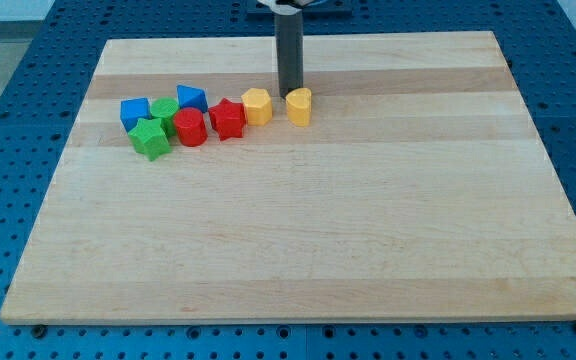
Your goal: Move the red blue and green blocks downwards
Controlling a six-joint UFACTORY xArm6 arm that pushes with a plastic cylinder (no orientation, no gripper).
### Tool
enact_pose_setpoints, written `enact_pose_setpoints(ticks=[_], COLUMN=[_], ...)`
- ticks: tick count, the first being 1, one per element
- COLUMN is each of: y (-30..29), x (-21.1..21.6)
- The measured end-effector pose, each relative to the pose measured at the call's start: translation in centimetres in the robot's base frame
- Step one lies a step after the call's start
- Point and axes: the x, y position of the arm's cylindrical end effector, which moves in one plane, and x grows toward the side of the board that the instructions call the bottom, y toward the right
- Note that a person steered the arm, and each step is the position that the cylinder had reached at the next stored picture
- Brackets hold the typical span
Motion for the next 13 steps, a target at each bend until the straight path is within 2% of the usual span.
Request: enact_pose_setpoints(ticks=[2, 3, 4, 5, 6, 8, 10, 13], y=[0.0, -1.0, -4.4, -9.1, -13.5, -17.2, -18.3, -18.8], x=[0.2, -2.5, -5.7, -5.2, -3.4, -3.3, 1.8, 7.0])
